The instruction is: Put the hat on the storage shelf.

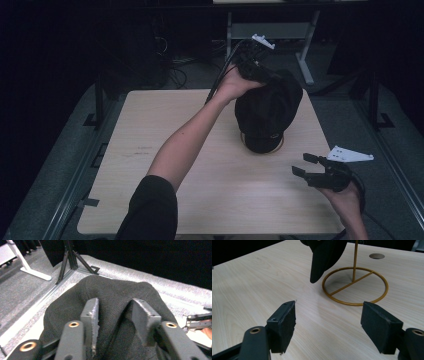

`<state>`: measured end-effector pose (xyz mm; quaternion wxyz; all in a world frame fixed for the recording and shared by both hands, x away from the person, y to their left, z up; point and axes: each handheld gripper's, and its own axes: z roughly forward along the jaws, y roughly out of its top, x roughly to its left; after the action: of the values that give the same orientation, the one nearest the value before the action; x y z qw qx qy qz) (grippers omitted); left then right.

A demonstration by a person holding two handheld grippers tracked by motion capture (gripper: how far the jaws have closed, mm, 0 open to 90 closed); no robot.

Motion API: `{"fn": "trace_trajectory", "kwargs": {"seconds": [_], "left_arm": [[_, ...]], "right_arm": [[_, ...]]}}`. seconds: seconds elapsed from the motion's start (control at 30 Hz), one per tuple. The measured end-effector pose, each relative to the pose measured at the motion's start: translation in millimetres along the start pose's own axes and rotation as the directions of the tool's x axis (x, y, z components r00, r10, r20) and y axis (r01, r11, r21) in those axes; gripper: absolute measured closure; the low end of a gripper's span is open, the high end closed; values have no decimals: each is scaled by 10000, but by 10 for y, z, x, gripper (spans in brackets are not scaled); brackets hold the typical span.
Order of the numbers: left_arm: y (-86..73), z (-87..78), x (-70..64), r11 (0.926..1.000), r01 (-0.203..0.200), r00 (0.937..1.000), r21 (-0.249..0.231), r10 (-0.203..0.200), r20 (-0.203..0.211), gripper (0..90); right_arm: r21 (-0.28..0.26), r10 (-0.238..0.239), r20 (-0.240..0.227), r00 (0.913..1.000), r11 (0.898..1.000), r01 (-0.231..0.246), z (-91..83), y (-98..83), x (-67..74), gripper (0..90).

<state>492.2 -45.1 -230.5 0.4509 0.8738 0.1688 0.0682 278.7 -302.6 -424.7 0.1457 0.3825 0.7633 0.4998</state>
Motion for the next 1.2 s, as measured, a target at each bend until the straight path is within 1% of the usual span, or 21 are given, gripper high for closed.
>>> {"fn": "trace_trajectory", "kwargs": {"seconds": [0.1, 0.13, 0.2, 0.23, 0.3, 0.43, 0.5, 0.63, 0.67, 0.87, 1.1, 1.2], "left_arm": [[1, 6, -17, 10000, -44, 10000, 41, 44, -6, 507], [3, -4, -31, 10000, -2, 10000, -14, 2, 53, 484], [6, -10, -39, 10000, -38, 10000, -8, 38, 66, 477], [8, -16, -48, 10000, -52, 10000, 21, 52, 34, 448], [13, -46, -64, 9999, -107, 9999, 40, 107, 41, 433], [24, -91, -53, 9998, -146, 9999, -96, 146, -34, 433], [22, -109, -43, 9998, -57, 10000, -192, 56, -56, 431], [15, -131, -33, 9999, 19, 10000, -161, -20, -17, 411], [10, -149, -36, 9999, -17, 10000, -171, 17, -5, 397], [-3, -221, -54, 9997, -96, 10000, -211, 96, -21, 377], [-48, -292, -67, 9995, -153, 9999, -272, 152, -28, 369], [-102, -356, -68, 9996, -60, 10000, -287, 59, -49, 361]], "right_arm": [[39, 10, 6, 10000, 10000, -10, 3, -7, 1, 277], [48, 14, 6, 10000, 10000, -14, 3, -9, 2, 277], [62, 17, -8, 10000, 10000, -17, 4, -9, 3, 277], [76, -32, -15, 10000, 10000, 32, 8, -10, 4, 277], [84, -34, -30, 10000, 10000, 34, 14, -10, 4, 276], [123, -57, -61, 10000, 9999, 58, 33, -10, 7, 274], [189, -61, -59, 10000, 9998, 62, 33, -11, 6, 273], [146, -47, -49, 10000, 9999, 48, 31, -13, -4, 271], [90, -82, -20, 10000, 9999, 82, 34, -13, -13, 270], [255, -90, 10, 10000, 9996, 90, 48, -13, -11, 267], [329, -96, 67, 9999, 9994, 93, 53, -17, -12, 263], [405, -85, 59, 9999, 9991, 83, 65, -17, -6, 260]]}}
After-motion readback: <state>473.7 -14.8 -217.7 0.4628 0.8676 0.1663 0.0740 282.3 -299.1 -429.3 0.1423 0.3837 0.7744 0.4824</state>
